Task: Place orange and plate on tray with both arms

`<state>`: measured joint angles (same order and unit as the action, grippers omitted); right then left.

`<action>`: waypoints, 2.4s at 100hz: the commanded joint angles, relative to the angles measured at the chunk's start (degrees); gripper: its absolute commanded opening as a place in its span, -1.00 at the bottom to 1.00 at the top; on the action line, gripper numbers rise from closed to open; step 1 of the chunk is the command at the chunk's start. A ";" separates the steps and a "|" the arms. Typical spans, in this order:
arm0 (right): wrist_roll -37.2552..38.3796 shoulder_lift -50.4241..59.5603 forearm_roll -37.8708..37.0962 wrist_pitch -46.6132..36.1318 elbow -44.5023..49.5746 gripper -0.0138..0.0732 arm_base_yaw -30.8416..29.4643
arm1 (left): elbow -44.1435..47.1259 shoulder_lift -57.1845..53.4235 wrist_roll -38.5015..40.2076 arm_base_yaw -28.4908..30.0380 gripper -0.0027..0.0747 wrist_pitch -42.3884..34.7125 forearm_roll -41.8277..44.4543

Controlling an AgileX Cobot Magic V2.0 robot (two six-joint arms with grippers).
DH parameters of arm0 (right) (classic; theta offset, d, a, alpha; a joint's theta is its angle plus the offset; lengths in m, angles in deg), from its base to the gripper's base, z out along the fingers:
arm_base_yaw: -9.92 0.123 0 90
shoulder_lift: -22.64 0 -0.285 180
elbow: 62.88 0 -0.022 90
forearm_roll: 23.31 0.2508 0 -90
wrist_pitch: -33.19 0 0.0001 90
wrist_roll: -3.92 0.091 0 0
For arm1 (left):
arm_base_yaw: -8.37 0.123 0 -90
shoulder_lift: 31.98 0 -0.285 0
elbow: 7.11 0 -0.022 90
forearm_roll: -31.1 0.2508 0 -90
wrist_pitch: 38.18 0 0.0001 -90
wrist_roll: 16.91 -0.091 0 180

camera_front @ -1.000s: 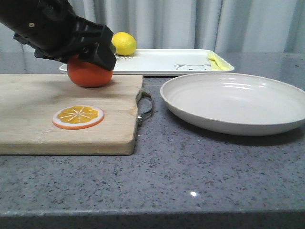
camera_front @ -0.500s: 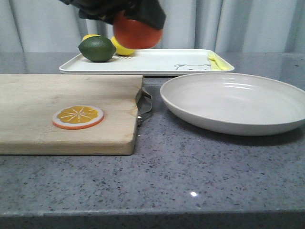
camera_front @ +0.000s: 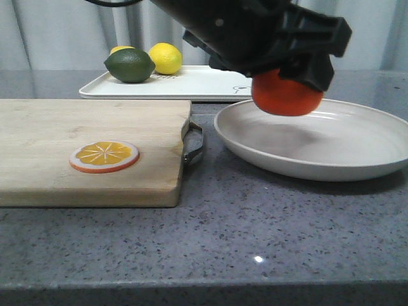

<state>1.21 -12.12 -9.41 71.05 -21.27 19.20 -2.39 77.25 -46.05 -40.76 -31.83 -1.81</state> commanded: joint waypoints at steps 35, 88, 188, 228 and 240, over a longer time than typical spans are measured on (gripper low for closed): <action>-0.28 -0.84 0.53 -4.39 -2.08 0.61 -0.20 | -2.15 0.52 -0.01 -1.19 -0.20 -1.69 -0.76; -0.28 -0.84 0.53 -4.39 -2.08 0.61 -0.20 | -2.48 -1.41 -0.01 -0.94 0.64 -4.72 -0.65; -0.28 -0.84 0.53 -4.34 -2.08 0.61 -0.20 | 30.00 -42.87 -0.01 22.60 0.64 -11.54 -0.07; -0.28 -0.84 0.53 -3.89 -1.97 0.61 -0.20 | 45.80 -62.58 -0.01 25.86 0.64 -12.07 -0.07; -0.28 -0.84 0.53 -3.97 -1.97 0.61 -0.20 | 47.21 -65.68 -0.01 25.86 0.64 -12.07 -0.07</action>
<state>1.21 -12.12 -9.41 71.15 -21.27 19.20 45.56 13.59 -46.05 -15.09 -39.59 -1.73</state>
